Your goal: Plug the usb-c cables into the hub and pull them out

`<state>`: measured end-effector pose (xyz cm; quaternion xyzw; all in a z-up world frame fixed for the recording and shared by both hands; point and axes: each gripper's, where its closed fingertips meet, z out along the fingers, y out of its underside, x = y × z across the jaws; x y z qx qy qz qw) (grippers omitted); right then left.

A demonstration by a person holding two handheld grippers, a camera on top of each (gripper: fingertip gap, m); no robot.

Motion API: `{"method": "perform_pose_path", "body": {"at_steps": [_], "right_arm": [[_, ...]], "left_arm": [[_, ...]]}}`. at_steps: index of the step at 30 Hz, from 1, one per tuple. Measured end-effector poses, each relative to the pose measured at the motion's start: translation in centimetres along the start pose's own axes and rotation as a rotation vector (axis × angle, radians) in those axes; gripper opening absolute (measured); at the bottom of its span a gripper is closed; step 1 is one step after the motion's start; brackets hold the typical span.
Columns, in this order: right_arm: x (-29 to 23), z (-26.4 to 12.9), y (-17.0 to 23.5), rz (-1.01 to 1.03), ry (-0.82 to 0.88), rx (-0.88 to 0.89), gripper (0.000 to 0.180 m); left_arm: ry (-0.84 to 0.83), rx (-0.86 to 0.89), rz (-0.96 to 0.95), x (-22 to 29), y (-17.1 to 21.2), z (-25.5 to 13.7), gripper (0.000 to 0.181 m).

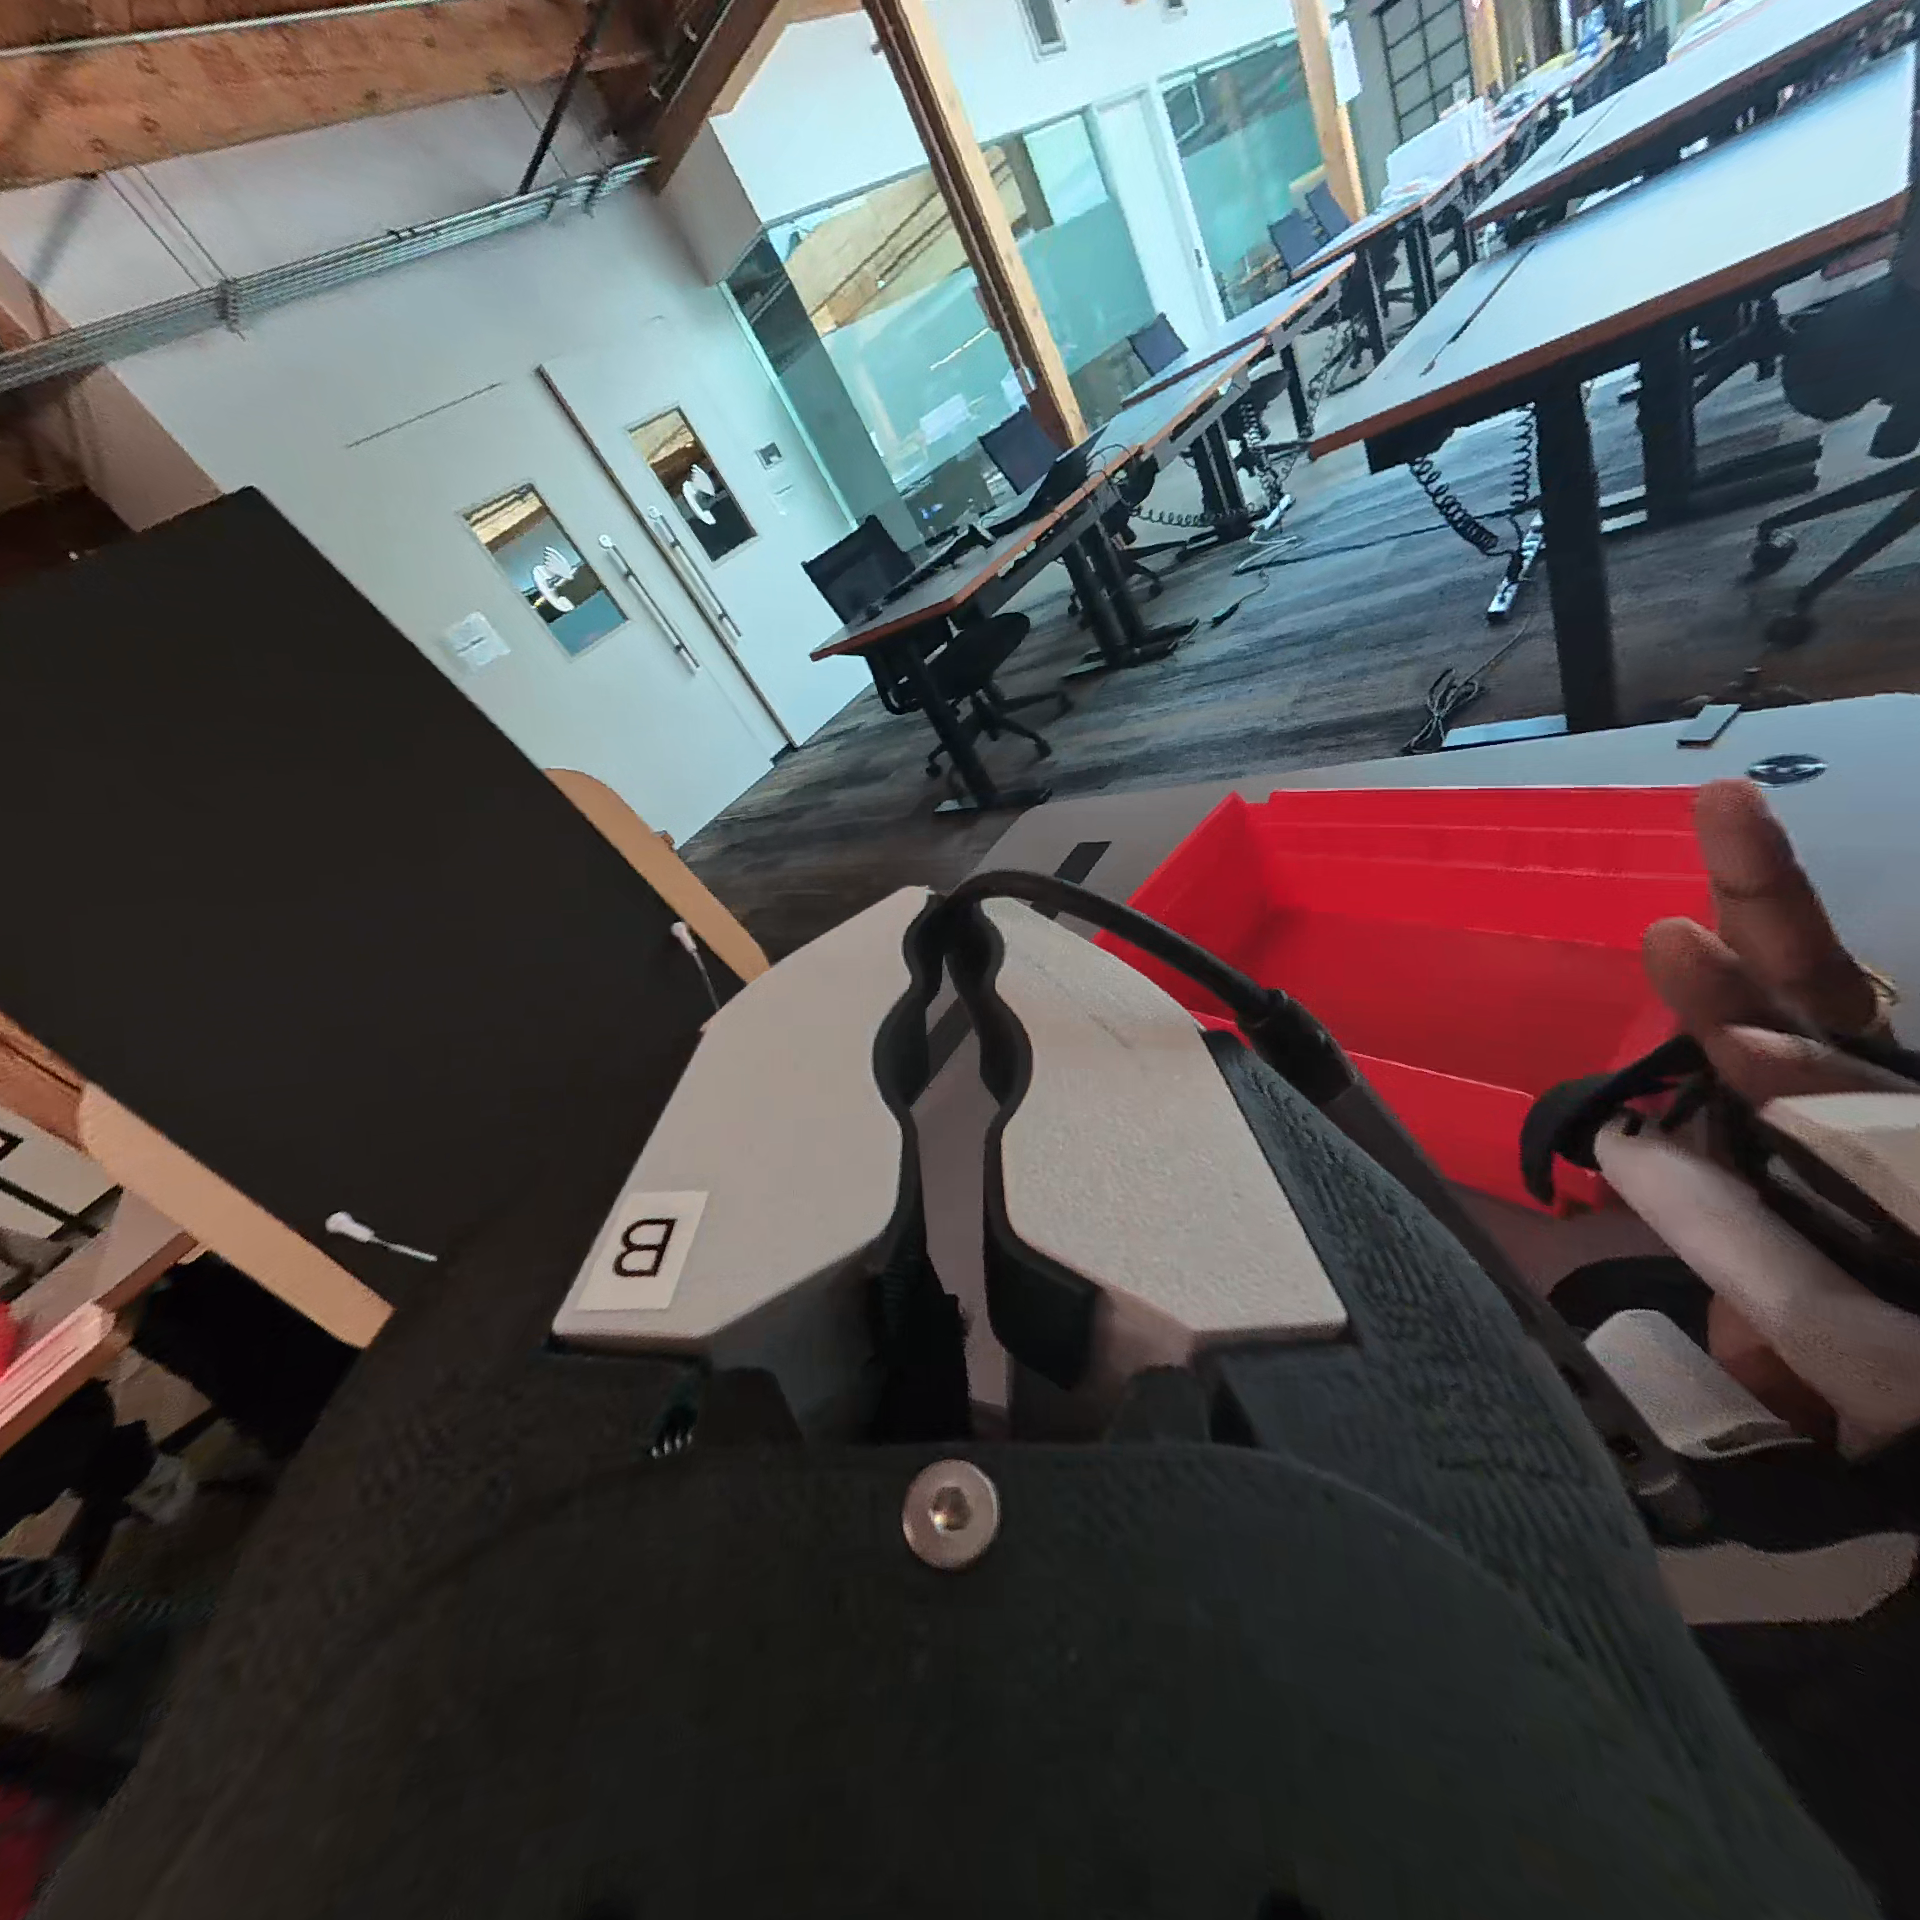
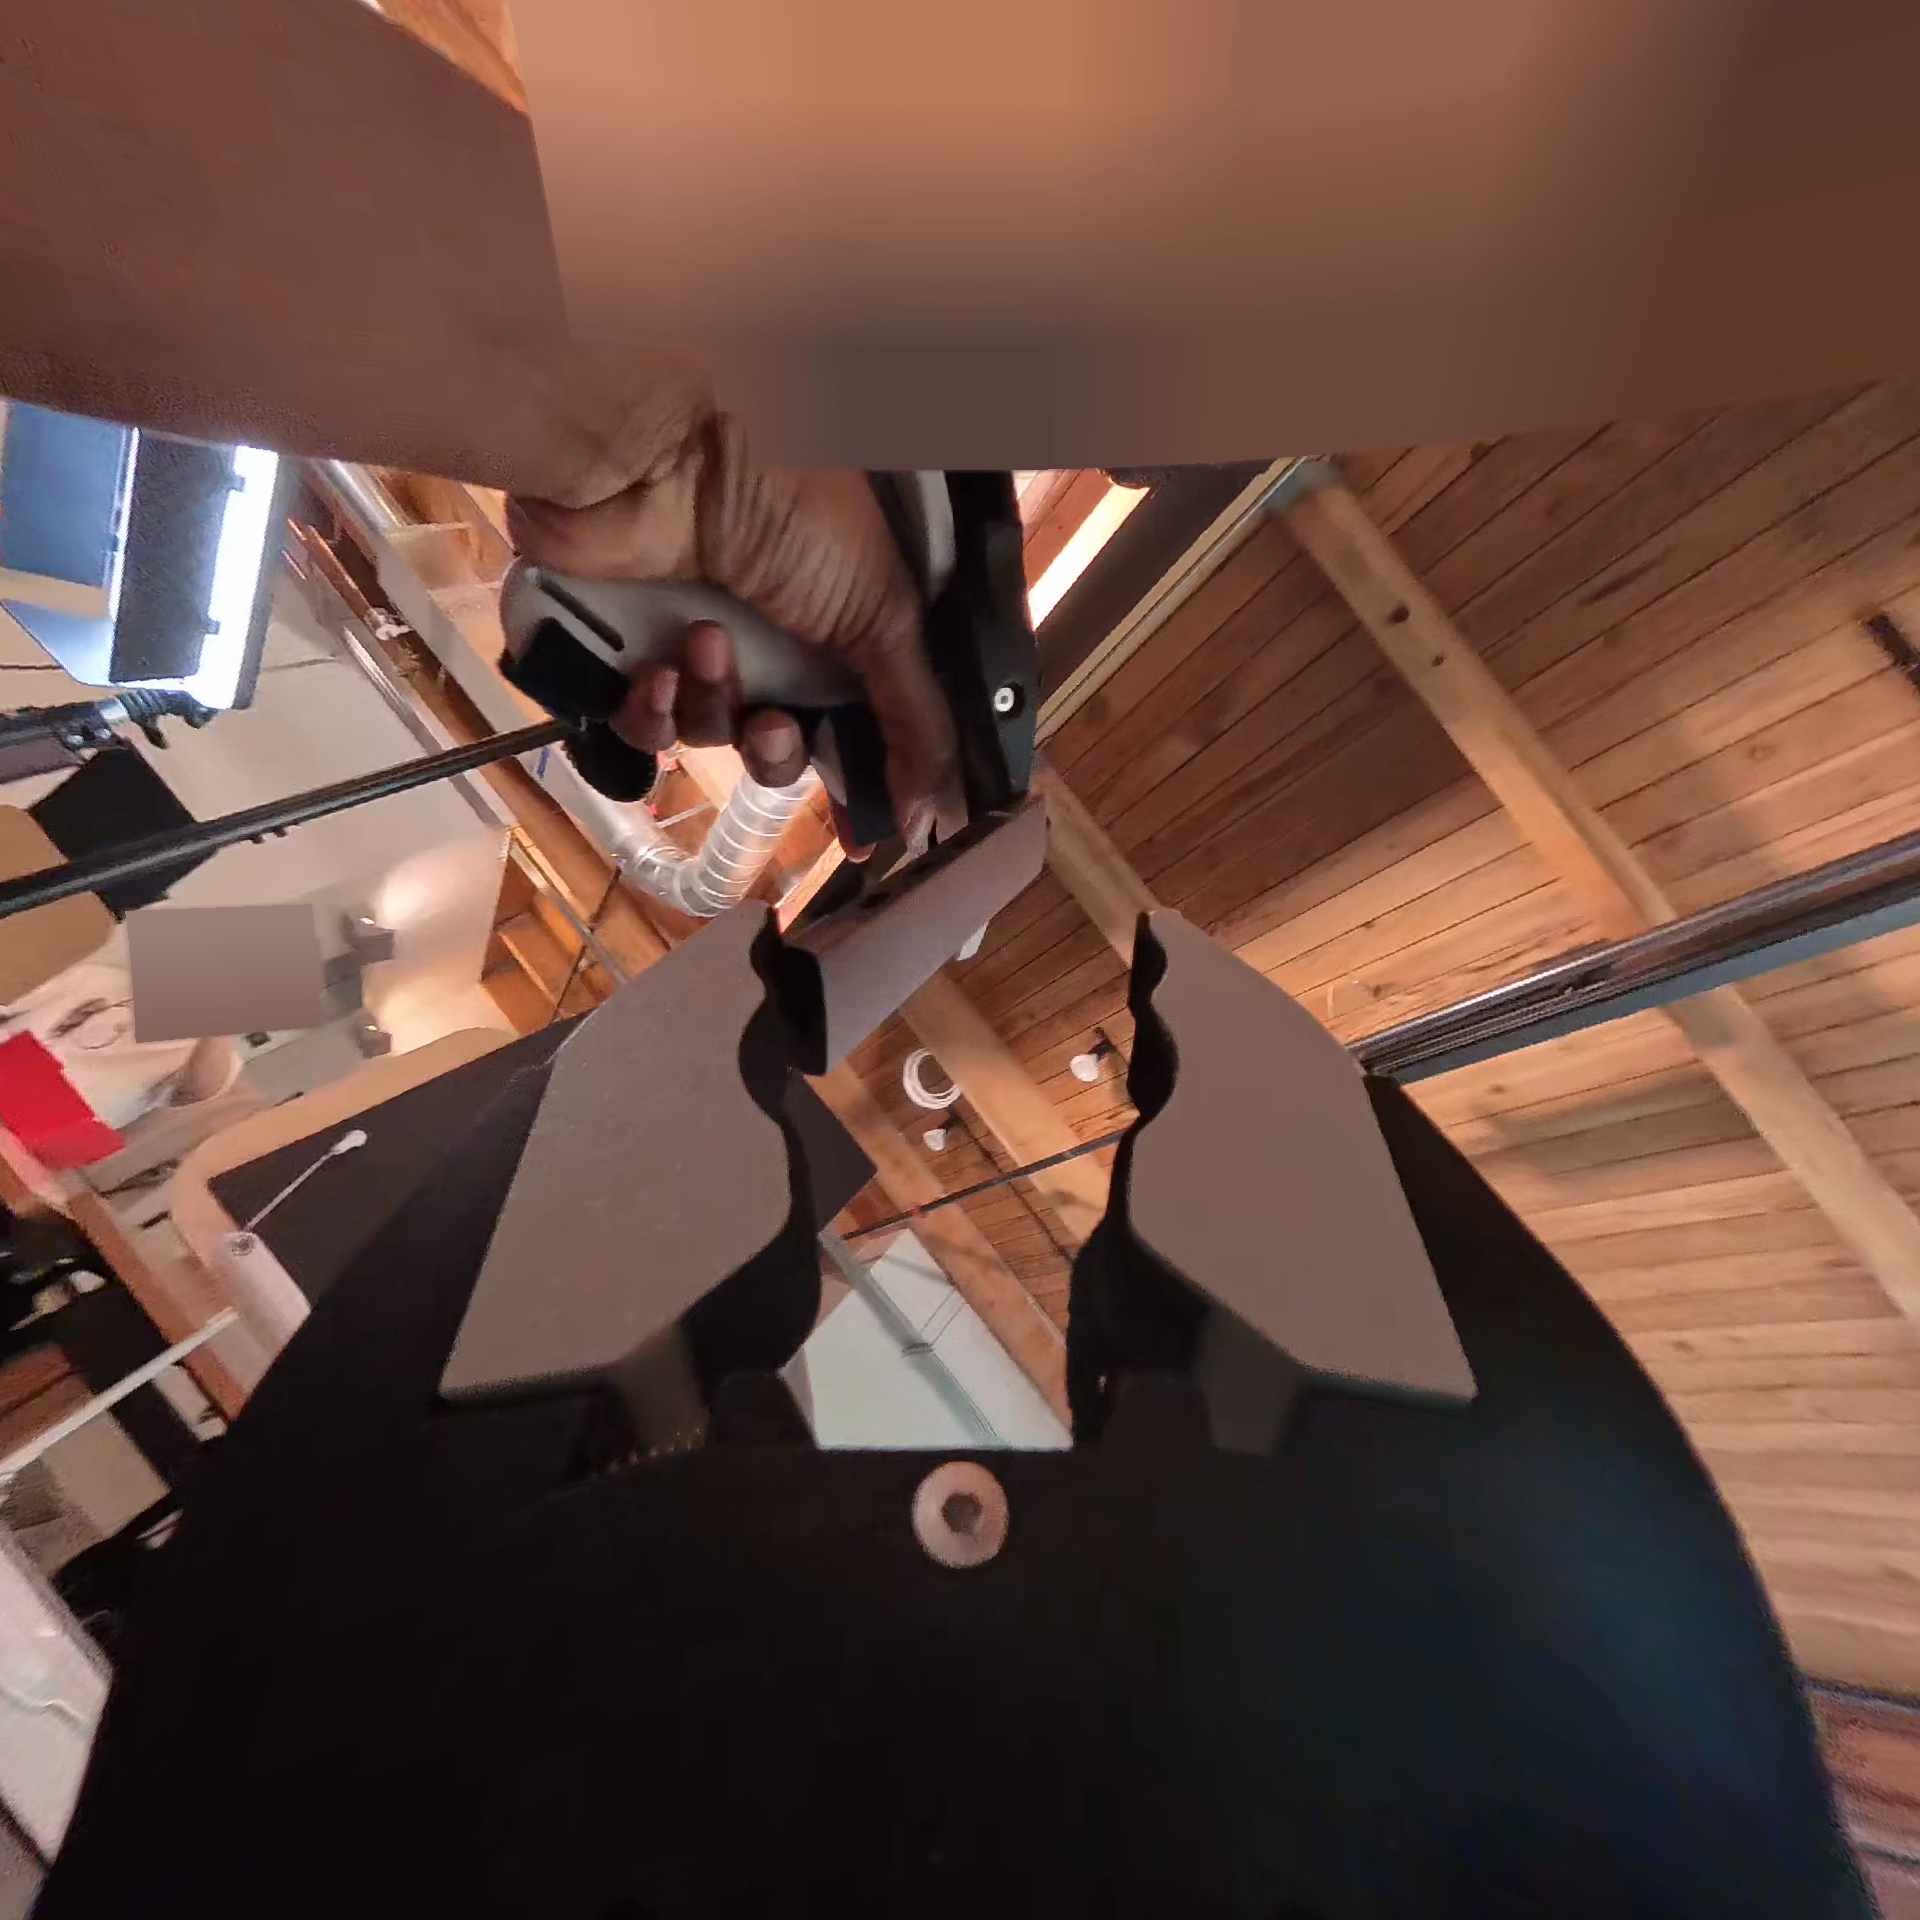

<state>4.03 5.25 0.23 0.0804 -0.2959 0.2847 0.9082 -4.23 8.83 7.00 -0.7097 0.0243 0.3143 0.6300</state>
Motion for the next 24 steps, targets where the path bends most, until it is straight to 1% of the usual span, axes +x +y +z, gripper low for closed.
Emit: {"method": "perform_pose_path", "body": {"at_steps": [3, 5, 6, 8, 9, 11, 13, 14, 15, 18, 19, 21, 24], "right_arm": [[0.1, 0.1, 0.6, 0.0, -0.007, -0.024, 0.067], [0.1, 0.0, 0.6, -0.027, -0.005, -0.016, 0.064], [0.3, 0.0, 0.5, -0.026, 0.008, -0.013, 0.055], [0.9, -0.1, 0.3, -0.029, 0.04, -0.014, 0.023], [1.2, 0.0, 0.3, -0.052, 0.056, -0.018, 0.015], [1.8, 0.1, 0.3, -0.108, 0.078, -0.023, 0.009], [2.2, 0.2, 0.6, -0.094, 0.07, -0.034, 0.009], [2.5, 0.3, 0.8, -0.068, 0.06, -0.044, 0.008], [2.7, 0.4, 1.1, -0.041, 0.046, -0.06, 0.008], [3.6, 0.7, 2.4, 0.062, 0.013, -0.116, 0.008], [3.9, 0.8, 2.8, 0.102, -0.009, -0.131, 0.008], [4.3, 1.0, 3.8, 0.161, -0.056, -0.186, 0.008], [4.2, 1.0, 5.5, 0.175, -0.153, -0.282, 0.008]], "left_arm": [[0.035, 0.009, -0.013, 0.8, -0.2, 0.2, 0.004], [0.026, -0.003, 0.001, 0.8, 0.0, 0.3, 0.004], [0.011, -0.011, 0.013, 0.7, 0.1, 0.3, 0.004], [0.003, -0.009, 0.021, 0.6, 0.1, 0.3, 0.004], [0.009, -0.006, 0.013, 0.6, 0.1, 0.2, 0.004], [0.009, -0.011, 0.016, 0.2, 0.2, -0.1, 0.005], [0.028, 0.001, 0.037, 0.2, 0.2, -0.4, 0.007], [0.038, 0.027, 0.052, 0.2, 0.0, -0.6, 0.013], [0.046, 0.064, 0.054, 0.2, -0.4, -0.8, 0.026], [0.036, 0.142, -0.006, -0.9, -1.6, -2.0, 0.075], [0.018, 0.189, -0.025, -1.6, -2.1, -2.6, 0.086], [-0.066, 0.366, -0.094, -4.1, -4.1, -4.6, 0.103], [-0.209, 0.708, -0.201, -8.0, -6.8, -9.4, 0.122]]}}
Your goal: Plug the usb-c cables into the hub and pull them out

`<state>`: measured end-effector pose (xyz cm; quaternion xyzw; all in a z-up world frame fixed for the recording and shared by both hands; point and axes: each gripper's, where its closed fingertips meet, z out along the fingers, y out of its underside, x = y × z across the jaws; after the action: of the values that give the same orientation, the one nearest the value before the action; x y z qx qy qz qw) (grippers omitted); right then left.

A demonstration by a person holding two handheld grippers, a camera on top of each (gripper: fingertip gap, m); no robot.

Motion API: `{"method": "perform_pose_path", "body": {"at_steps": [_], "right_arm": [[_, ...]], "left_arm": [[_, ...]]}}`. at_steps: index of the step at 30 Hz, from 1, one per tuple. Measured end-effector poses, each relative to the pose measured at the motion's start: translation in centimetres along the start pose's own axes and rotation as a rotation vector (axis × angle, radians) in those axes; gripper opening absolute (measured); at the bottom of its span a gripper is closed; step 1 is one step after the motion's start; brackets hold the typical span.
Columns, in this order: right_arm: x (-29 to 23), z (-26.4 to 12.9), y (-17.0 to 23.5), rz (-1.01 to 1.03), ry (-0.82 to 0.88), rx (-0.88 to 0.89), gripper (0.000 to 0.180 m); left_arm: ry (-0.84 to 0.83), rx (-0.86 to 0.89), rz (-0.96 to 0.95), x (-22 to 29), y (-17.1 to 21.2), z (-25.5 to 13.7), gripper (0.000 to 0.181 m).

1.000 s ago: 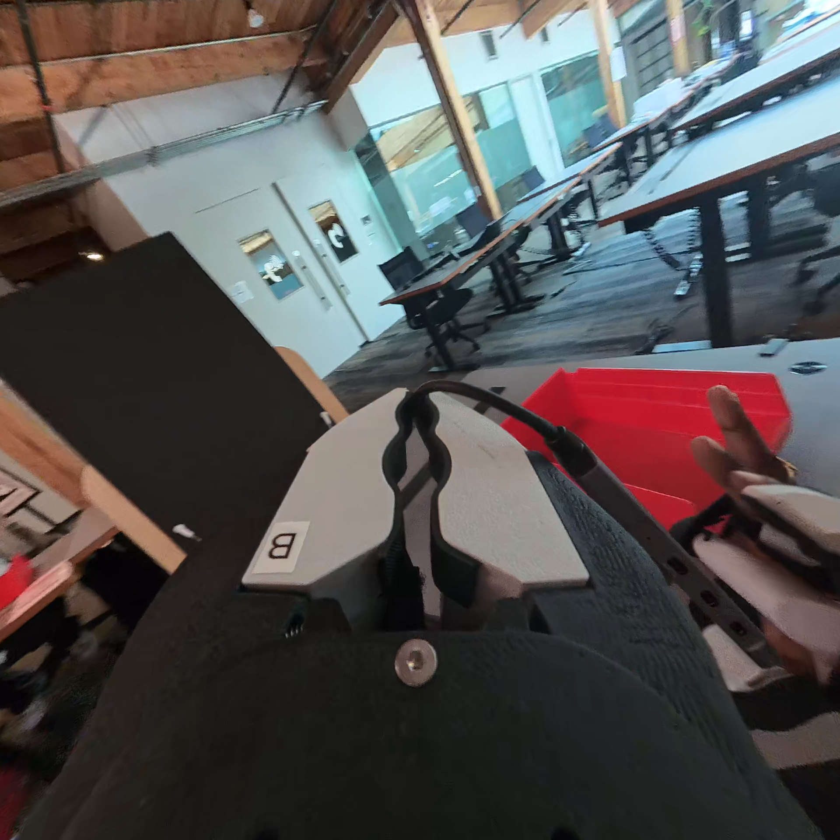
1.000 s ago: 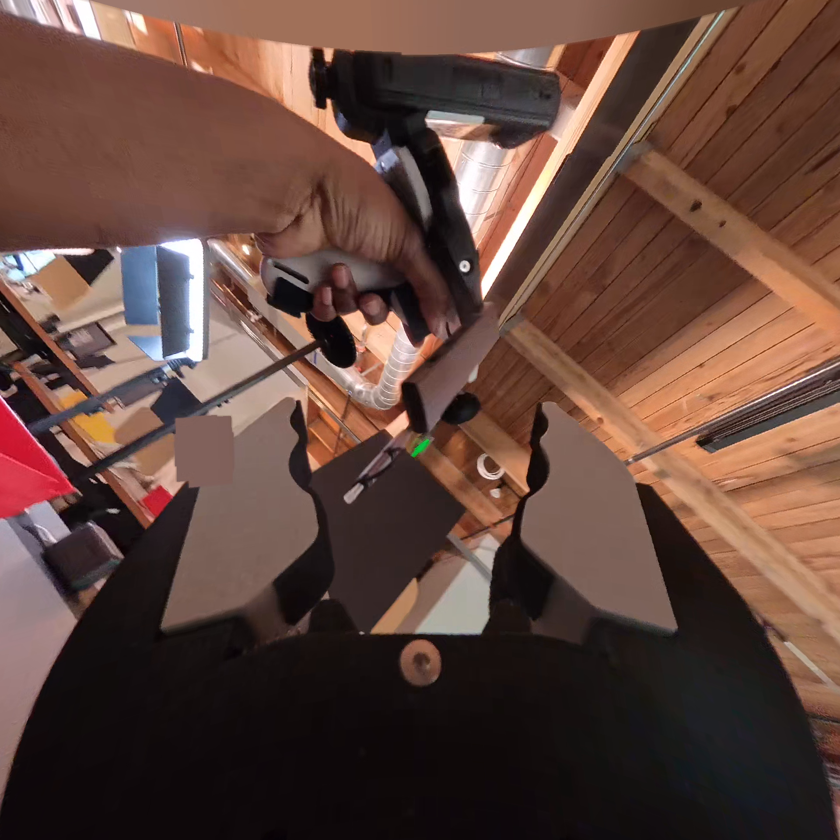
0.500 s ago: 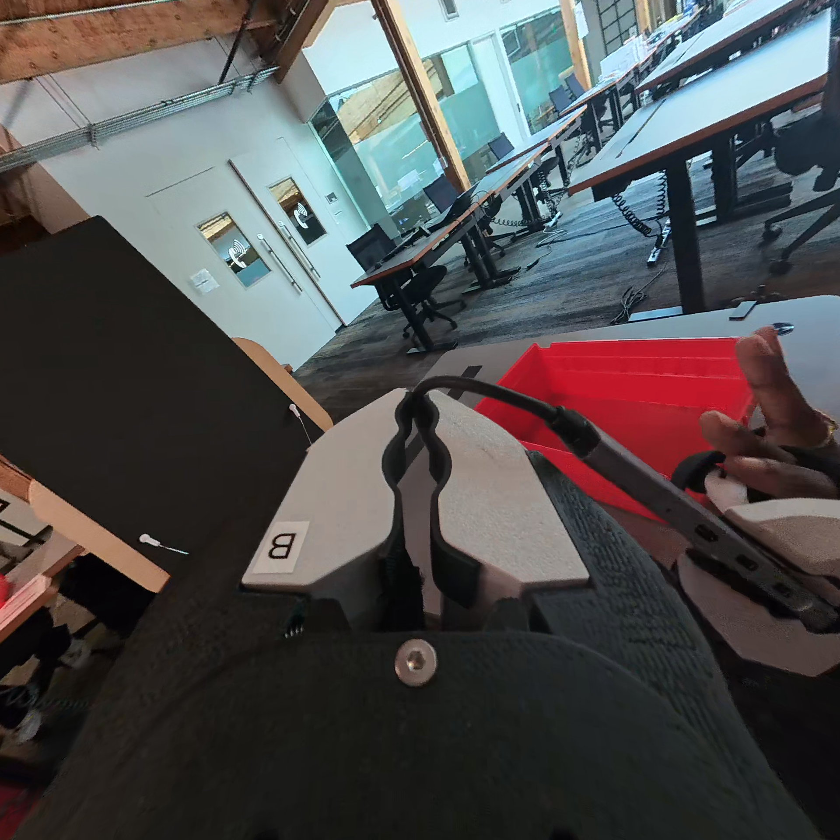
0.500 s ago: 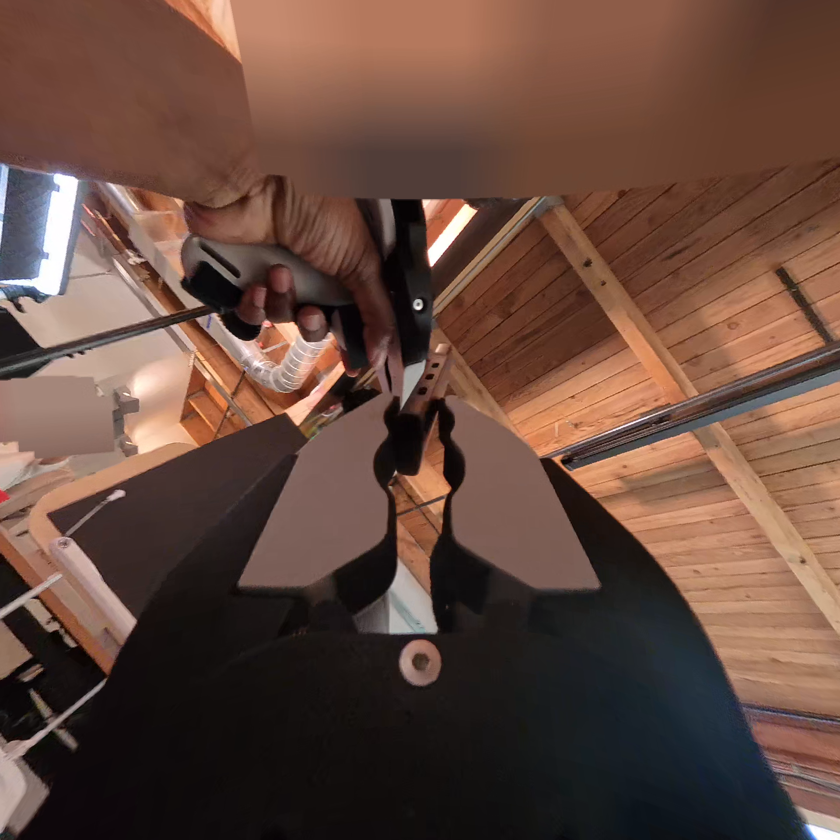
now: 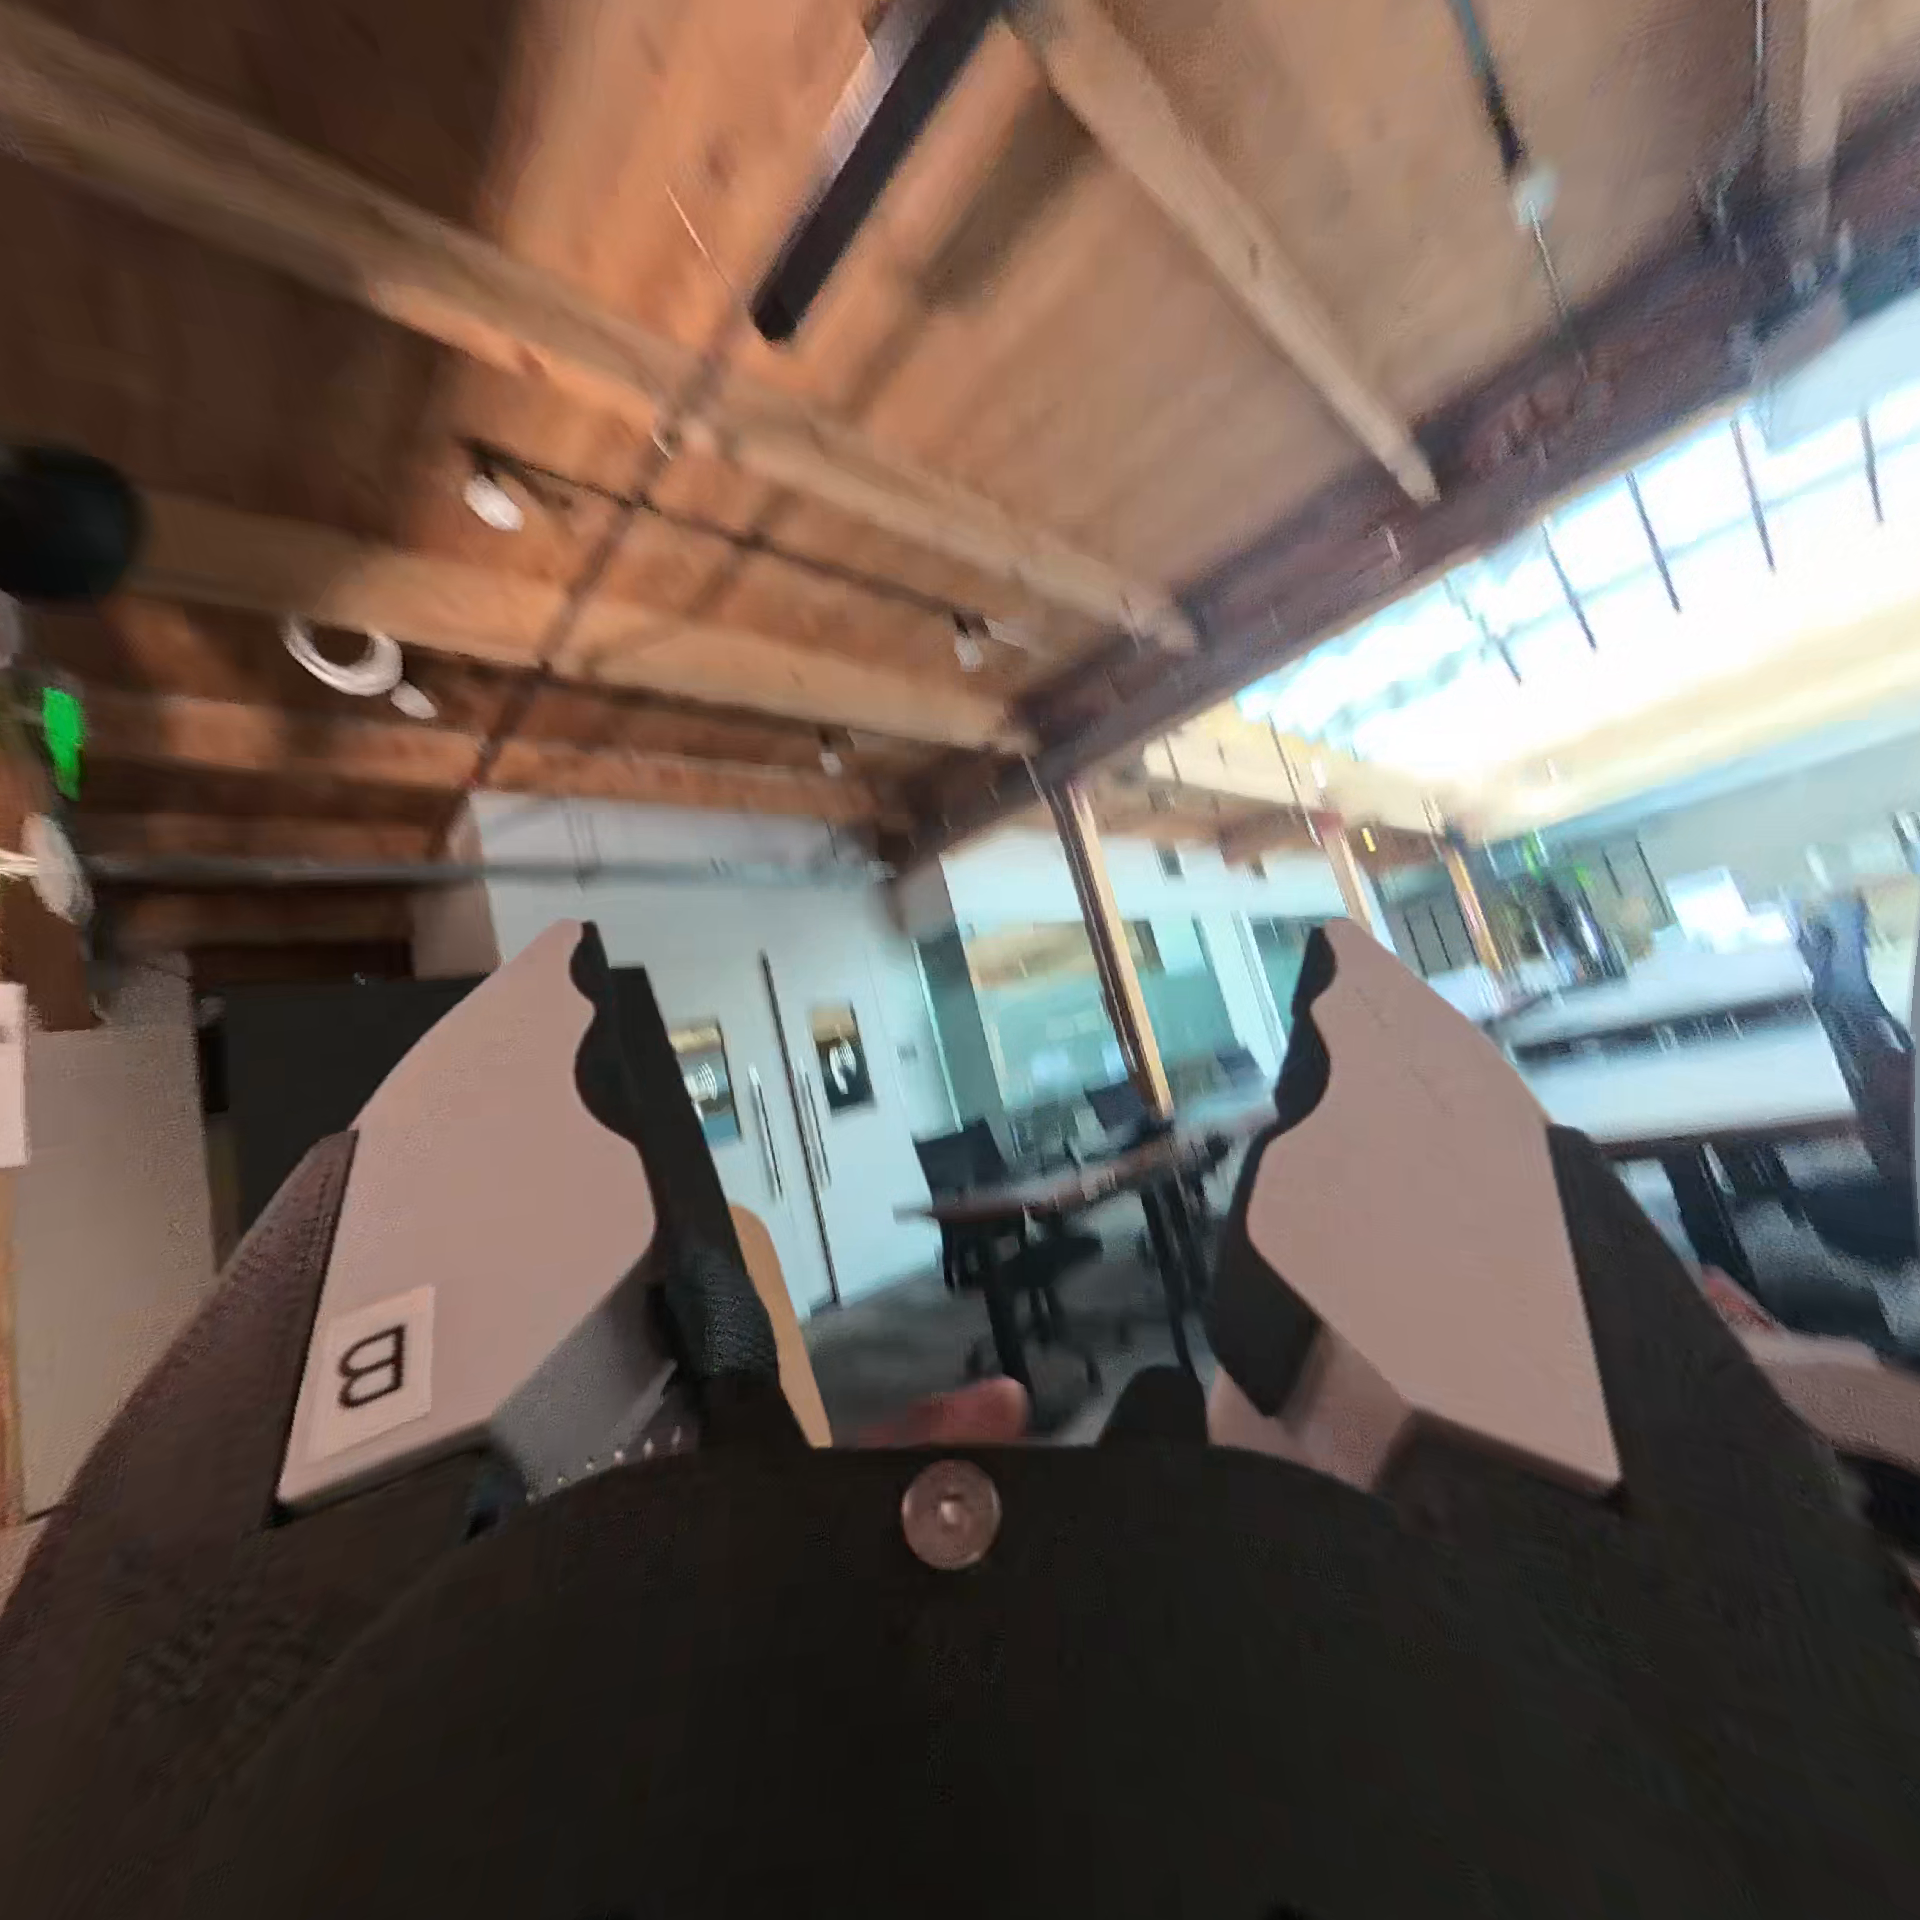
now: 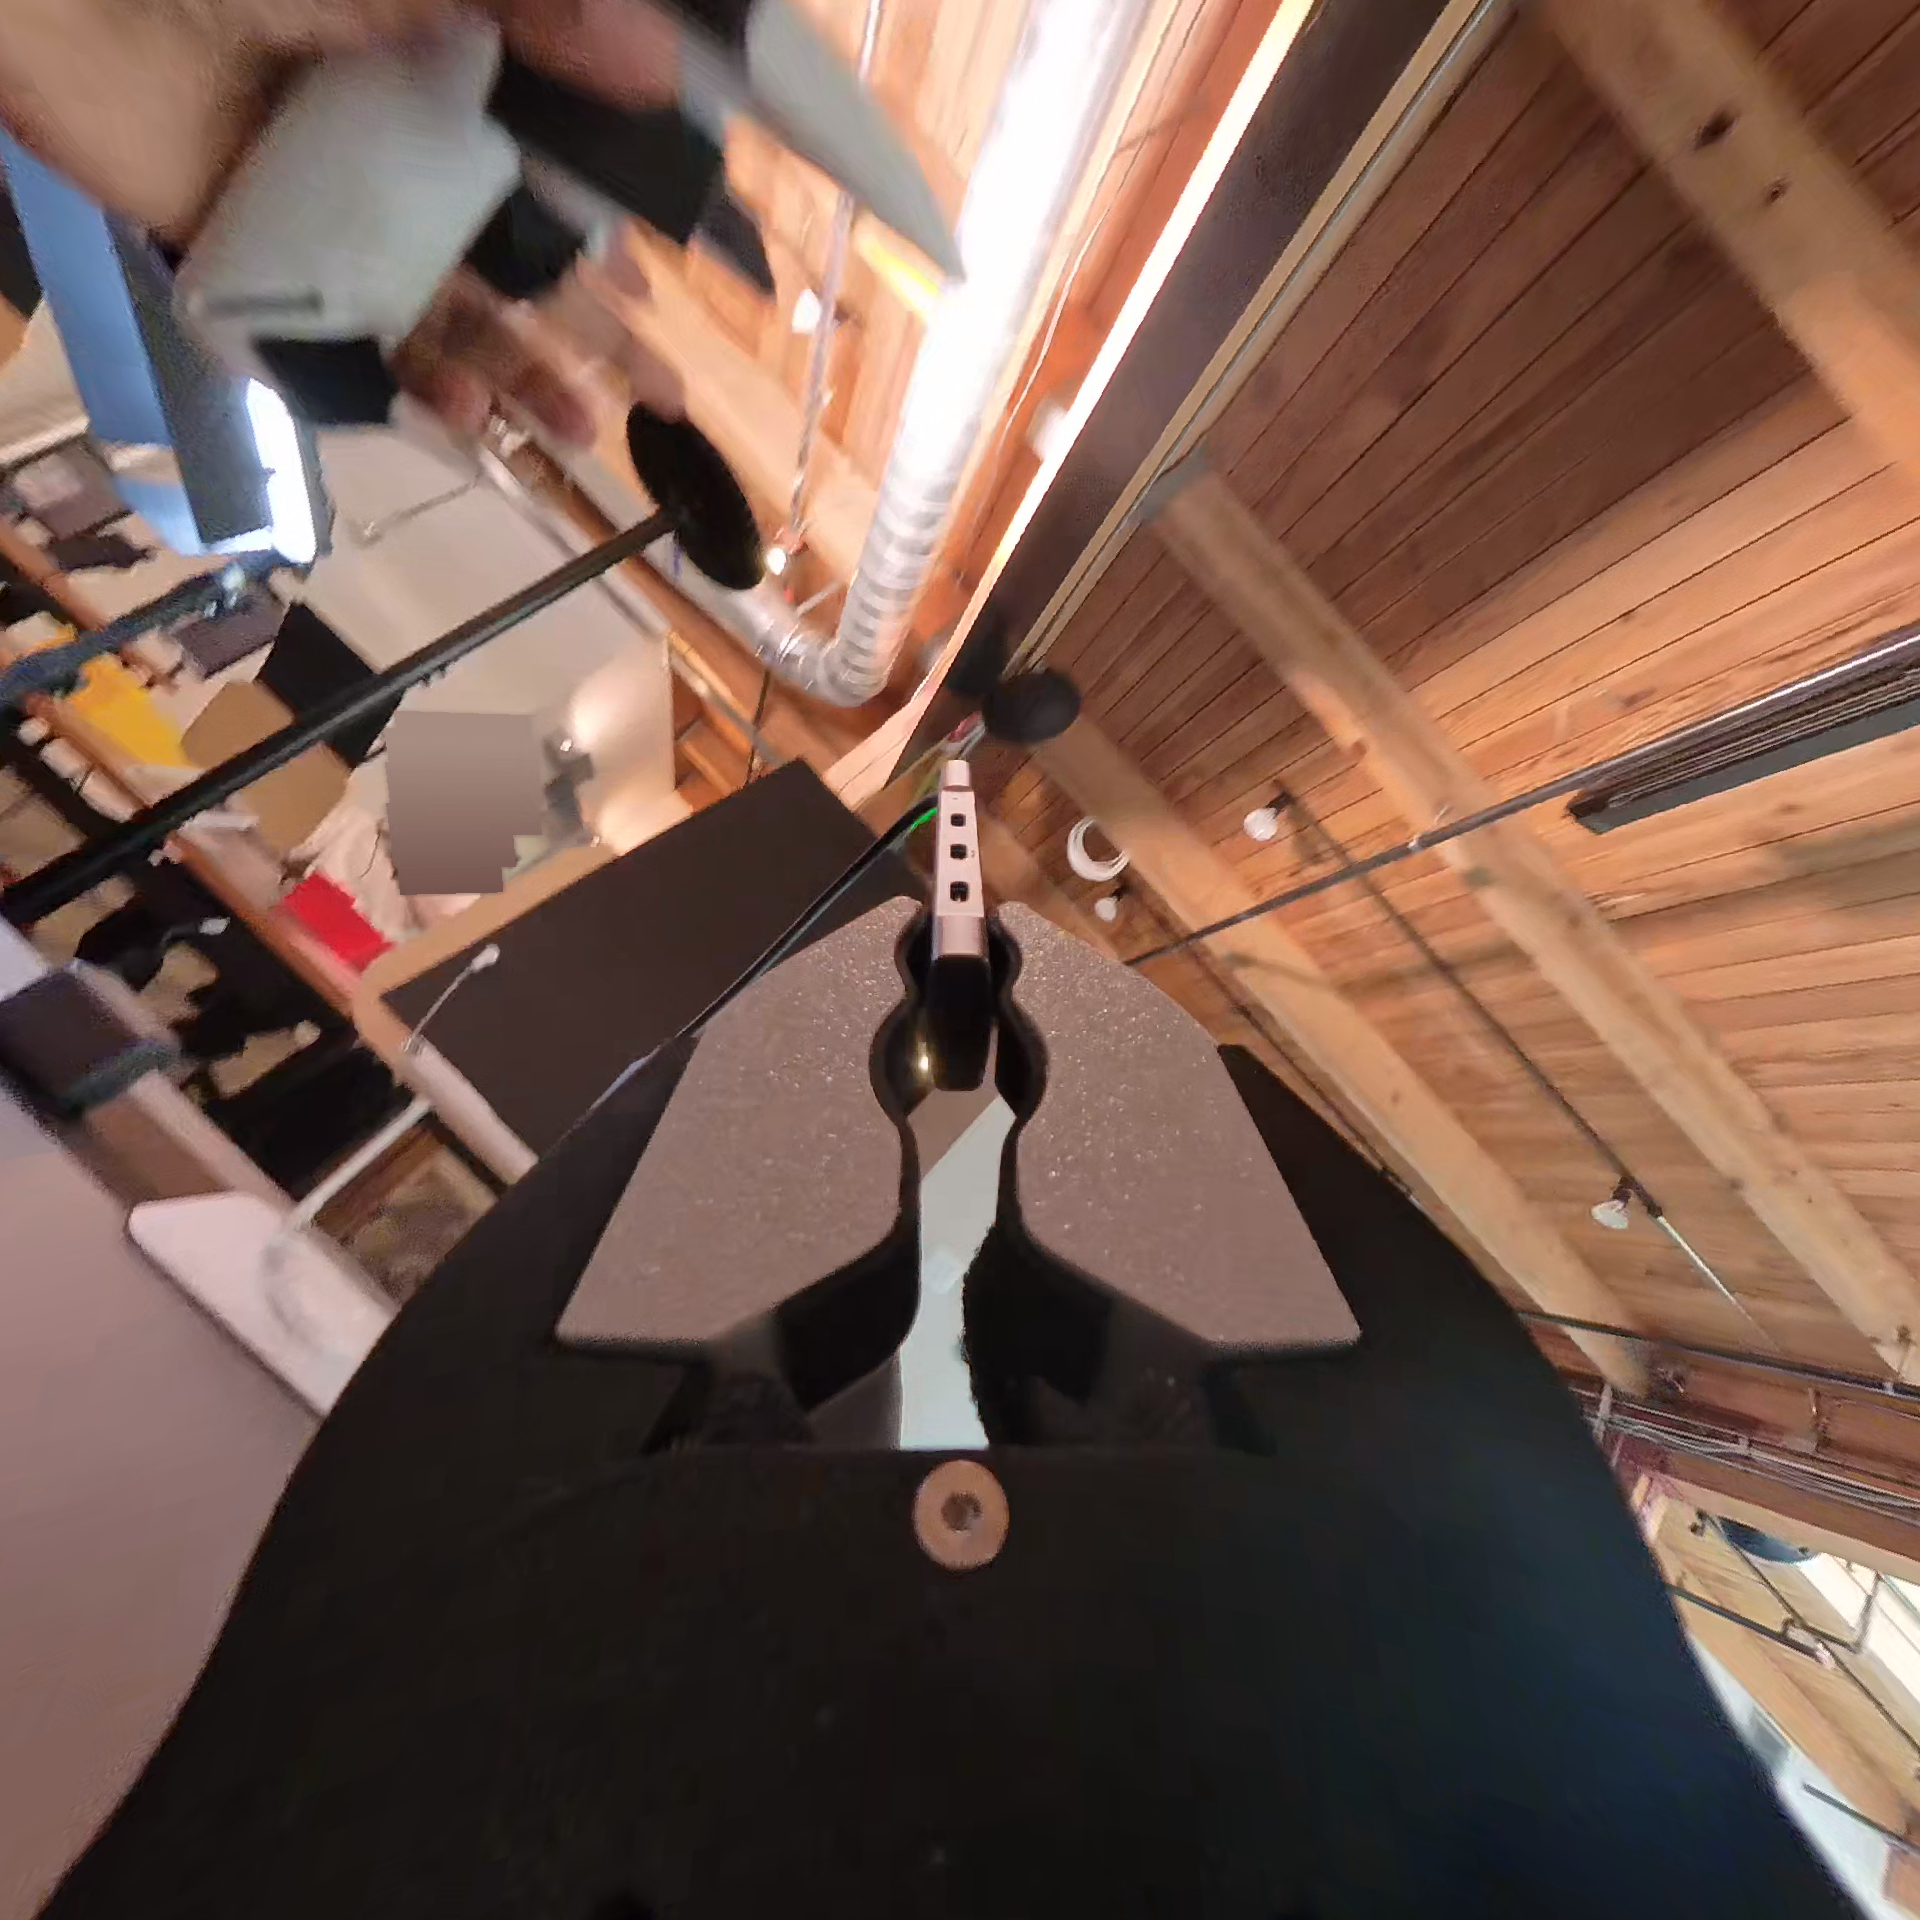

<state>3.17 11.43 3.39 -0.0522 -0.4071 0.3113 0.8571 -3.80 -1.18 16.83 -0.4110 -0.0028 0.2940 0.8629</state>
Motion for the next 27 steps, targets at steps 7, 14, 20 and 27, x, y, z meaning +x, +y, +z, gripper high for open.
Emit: {"method": "perform_pose_path", "body": {"at_steps": [7, 14, 20, 27], "right_arm": [[-5.9, -0.9, 4.8, -0.243, -0.354, -0.111, 0.008], [-15.4, -6.6, 8.0, -0.347, -0.924, -0.247, 0.008], [-18.4, -13.0, 9.3, -0.229, -1.355, -0.522, 0.009], [-18.7, -15.5, 9.1, -0.207, -1.488, -0.602, 0.022]], "left_arm": [[-0.253, 0.275, 0.044, -5.8, -6.0, -4.5, 0.132], [-0.306, 0.29, 0.066, -7.6, -7.0, -6.2, 0.133], [-0.306, 0.287, 0.06, -8.3, -7.0, -6.4, 0.135], [-0.313, 0.291, 0.059, -8.5, -7.3, -6.7, 0.133]]}}
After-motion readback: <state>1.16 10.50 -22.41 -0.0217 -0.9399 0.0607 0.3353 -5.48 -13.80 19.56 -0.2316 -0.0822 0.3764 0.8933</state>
